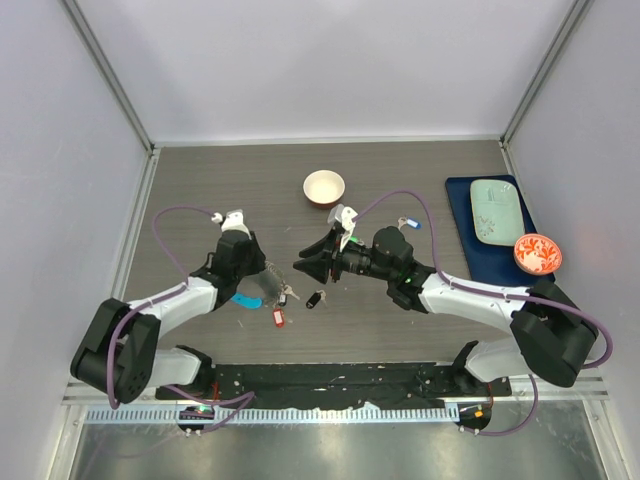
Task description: Put the keys on the keyring
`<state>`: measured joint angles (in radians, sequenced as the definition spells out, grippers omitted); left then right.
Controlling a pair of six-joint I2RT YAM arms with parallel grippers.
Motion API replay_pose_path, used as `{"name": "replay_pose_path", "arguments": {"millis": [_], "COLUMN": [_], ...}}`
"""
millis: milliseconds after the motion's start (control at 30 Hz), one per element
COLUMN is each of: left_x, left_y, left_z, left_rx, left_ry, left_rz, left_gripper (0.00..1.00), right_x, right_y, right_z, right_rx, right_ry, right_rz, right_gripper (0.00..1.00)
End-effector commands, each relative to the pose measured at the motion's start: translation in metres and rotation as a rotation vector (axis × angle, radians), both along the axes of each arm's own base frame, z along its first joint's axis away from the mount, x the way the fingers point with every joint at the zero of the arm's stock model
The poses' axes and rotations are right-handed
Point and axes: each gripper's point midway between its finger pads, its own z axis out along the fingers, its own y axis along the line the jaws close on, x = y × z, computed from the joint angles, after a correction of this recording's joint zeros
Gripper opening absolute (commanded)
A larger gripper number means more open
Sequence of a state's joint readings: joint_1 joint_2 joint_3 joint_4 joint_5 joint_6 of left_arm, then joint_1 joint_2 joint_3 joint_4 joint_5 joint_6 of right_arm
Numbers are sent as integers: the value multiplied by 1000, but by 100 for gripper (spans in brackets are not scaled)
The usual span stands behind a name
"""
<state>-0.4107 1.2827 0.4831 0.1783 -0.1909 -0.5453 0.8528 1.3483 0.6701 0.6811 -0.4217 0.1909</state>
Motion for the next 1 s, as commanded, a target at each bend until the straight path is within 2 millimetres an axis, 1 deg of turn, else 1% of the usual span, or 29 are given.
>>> {"name": "replay_pose_path", "arguments": {"millis": [0,200,400,567,700,967], "left_x": [15,9,7,10,11,13], "left_y": [8,15,9,4,5,3], "left_z": [11,7,-3,-9,-14,-17], "left_rx": [-11,14,15,11,21,16], "left_ry": [-86,-86,-56,-38,-21,-22], "left_rz": [72,82,42,27,34,34], "left_gripper": [29,29,29,27,27,24], "right_x": [-1,-1,-1,-1,-1,-1], "right_y": [1,2,2,2,1,1], "right_z": [16,15,14,14,15,14], "right_rx": [48,45,43,43,43,41], "right_ry": [-39,-36,-37,-37,-41,-37], "right_rz": [10,9,9,11,8,8], "right_gripper": [43,43,43,43,43,43]}}
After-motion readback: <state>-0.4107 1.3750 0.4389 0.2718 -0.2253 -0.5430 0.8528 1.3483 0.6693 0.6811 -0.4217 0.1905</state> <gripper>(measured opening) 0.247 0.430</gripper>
